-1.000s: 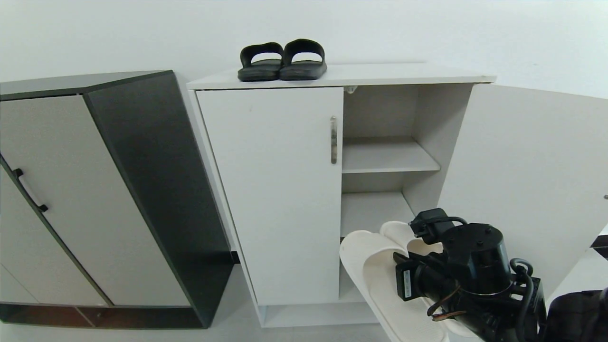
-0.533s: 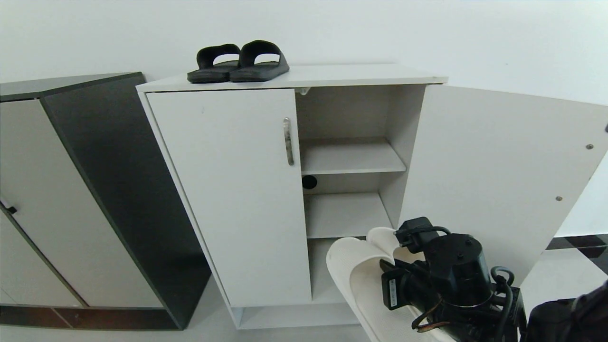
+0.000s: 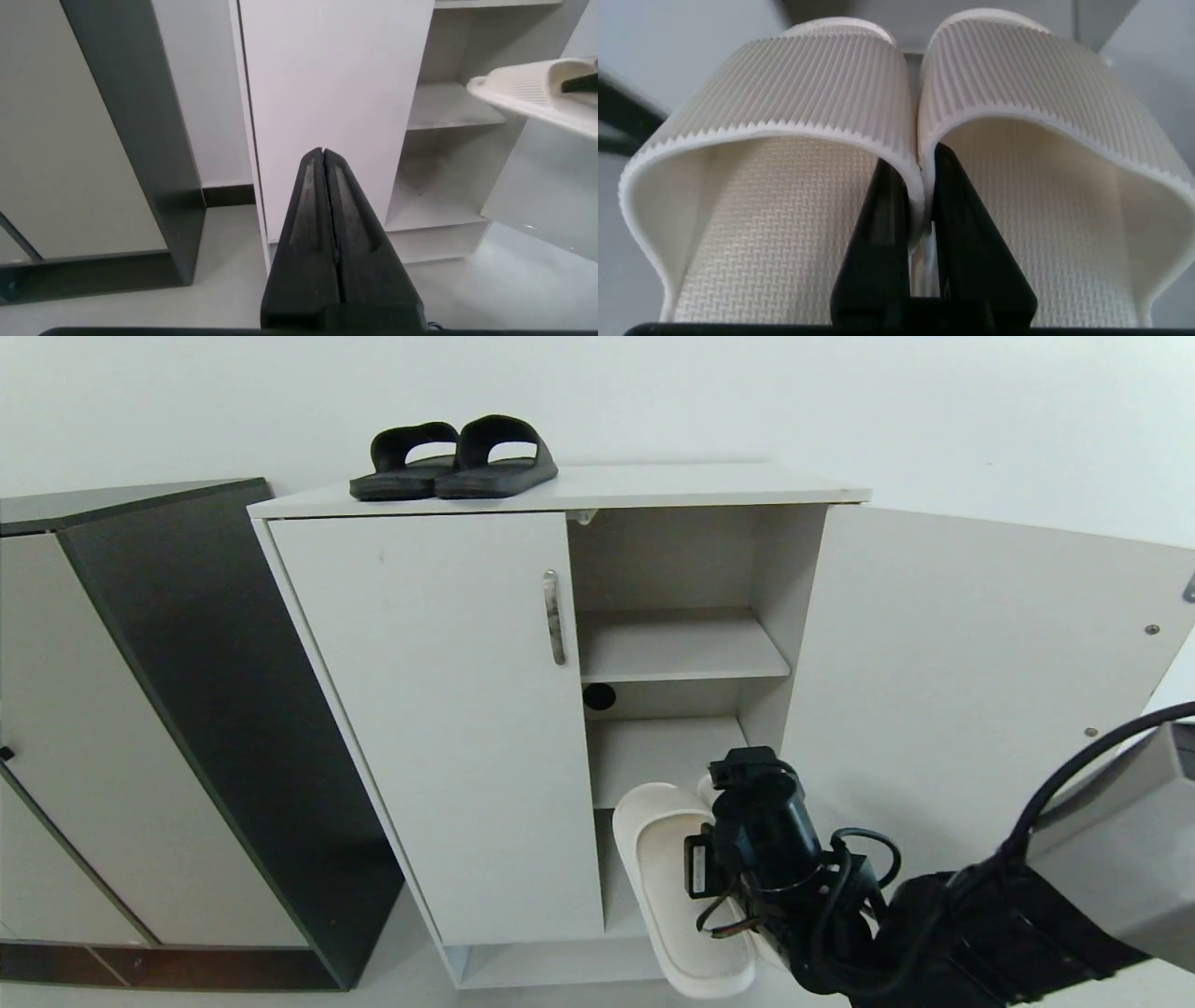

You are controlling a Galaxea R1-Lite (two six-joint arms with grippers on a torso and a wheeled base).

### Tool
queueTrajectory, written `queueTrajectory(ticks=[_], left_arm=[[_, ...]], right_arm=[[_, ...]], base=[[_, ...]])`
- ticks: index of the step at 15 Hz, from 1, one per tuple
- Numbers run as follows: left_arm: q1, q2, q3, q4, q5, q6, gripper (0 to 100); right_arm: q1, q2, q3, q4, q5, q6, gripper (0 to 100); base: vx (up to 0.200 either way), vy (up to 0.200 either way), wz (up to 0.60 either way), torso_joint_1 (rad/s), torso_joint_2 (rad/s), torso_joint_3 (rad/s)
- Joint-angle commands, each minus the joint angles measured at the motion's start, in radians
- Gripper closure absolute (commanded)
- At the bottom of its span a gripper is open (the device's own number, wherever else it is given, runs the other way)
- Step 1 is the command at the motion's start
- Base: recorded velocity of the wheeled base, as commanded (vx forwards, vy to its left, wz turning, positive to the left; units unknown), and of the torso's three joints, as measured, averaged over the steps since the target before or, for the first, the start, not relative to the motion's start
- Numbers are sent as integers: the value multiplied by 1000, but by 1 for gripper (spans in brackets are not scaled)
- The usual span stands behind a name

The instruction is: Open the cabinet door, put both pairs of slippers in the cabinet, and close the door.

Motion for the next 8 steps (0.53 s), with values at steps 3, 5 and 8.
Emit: queueTrajectory(ticks=[3,5,8], left_arm=[[1,2,0,0,0,0,100],[1,2,0,0,0,-2,100],[1,2,0,1,0,-2,100]], right_arm=[[10,102,-63,16,-22,7,100],[15,110,-69,18,-28,7,100],[15,136,-71,15,-29,7,100]], base=[[0,0,0,0,0,0],[0,0,0,0,0,0],[0,0,0,0,0,0]])
